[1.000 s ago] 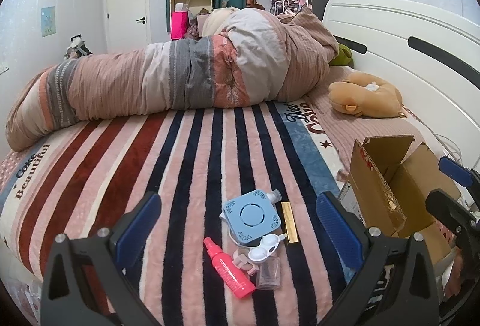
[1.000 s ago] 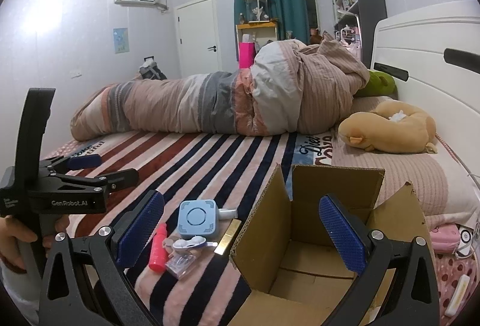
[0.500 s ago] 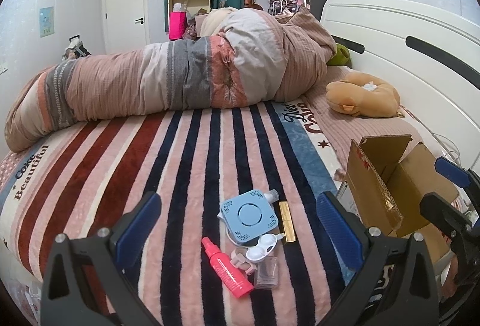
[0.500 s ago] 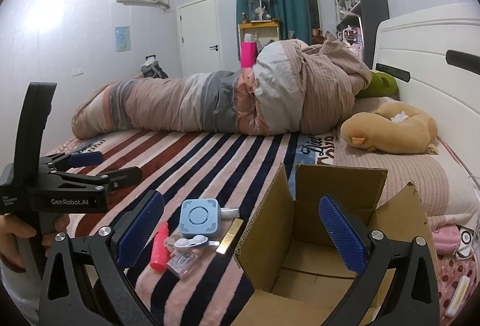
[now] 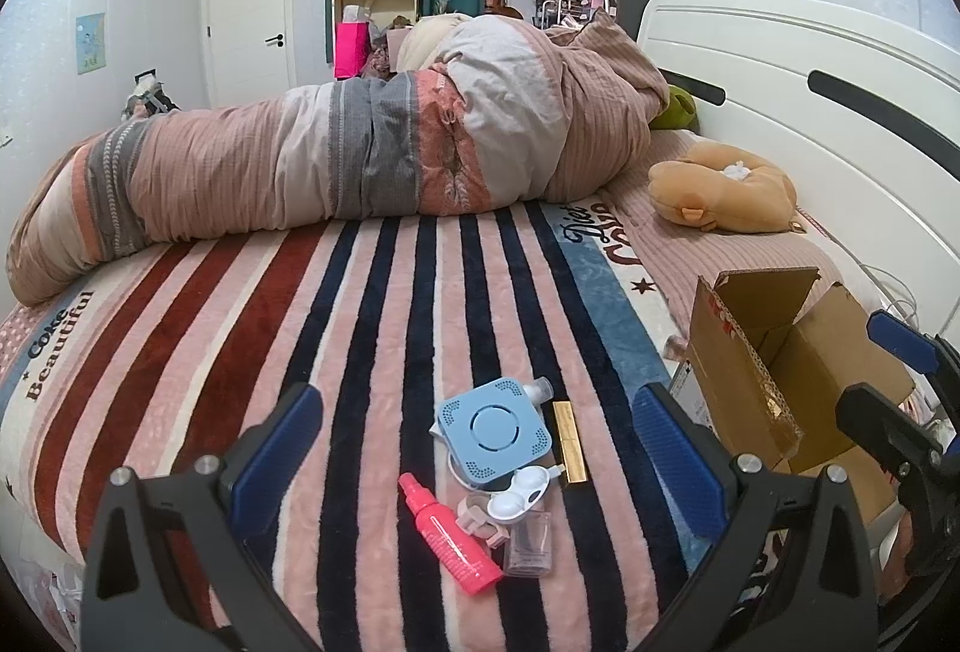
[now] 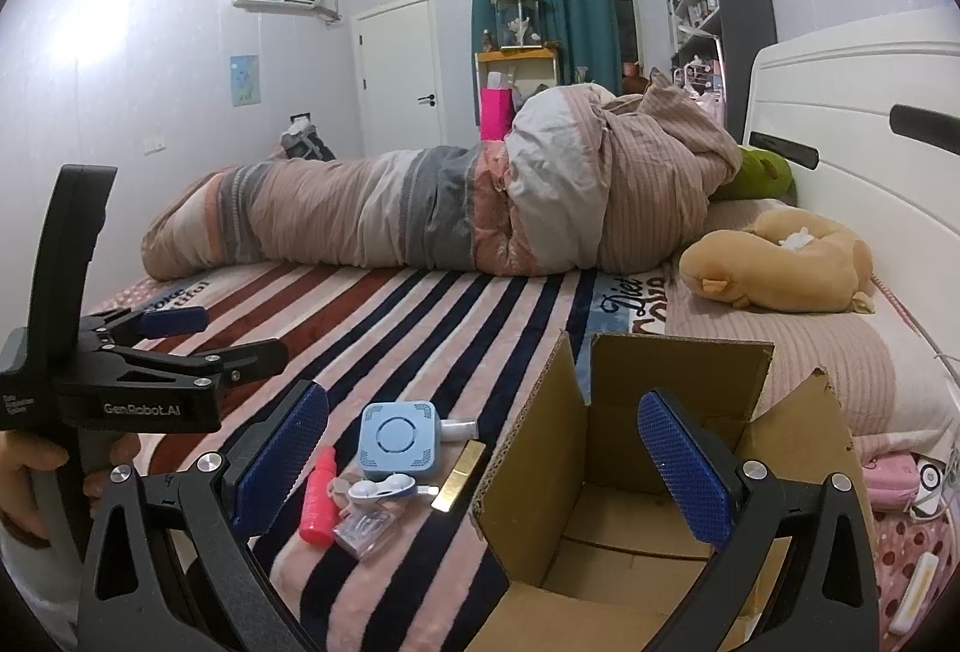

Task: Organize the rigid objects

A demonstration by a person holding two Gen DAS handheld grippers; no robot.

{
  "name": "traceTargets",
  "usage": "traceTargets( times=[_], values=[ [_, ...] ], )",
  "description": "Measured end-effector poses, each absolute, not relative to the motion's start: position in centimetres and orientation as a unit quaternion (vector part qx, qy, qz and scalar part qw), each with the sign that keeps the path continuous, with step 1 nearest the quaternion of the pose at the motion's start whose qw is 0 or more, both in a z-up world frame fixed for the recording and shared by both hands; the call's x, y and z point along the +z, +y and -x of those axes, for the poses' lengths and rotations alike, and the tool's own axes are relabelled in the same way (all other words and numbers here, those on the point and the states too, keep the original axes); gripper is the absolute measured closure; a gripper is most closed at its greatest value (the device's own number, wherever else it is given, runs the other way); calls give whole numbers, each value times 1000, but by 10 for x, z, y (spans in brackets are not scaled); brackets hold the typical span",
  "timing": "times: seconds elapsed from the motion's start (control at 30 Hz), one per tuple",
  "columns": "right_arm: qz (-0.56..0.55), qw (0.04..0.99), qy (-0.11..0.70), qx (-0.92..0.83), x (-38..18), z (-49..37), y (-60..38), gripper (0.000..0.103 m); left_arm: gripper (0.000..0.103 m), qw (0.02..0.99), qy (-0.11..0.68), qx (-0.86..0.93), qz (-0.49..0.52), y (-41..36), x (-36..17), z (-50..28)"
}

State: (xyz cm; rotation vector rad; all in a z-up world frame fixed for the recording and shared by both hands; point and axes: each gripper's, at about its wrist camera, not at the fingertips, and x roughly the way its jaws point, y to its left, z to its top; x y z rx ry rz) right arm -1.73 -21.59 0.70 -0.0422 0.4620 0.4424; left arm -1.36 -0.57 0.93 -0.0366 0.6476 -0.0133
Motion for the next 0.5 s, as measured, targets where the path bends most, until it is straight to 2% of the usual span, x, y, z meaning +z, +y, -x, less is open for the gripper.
traceTargets(
  times=[0.3, 0.5],
  values=[
    [20, 949, 235, 211, 6, 16, -210, 0, 0, 948, 319, -13, 23, -3, 8, 14],
    [51, 959, 205, 191, 12, 22, -192, 0, 0, 949, 311, -25, 37, 17, 7, 14]
  ],
)
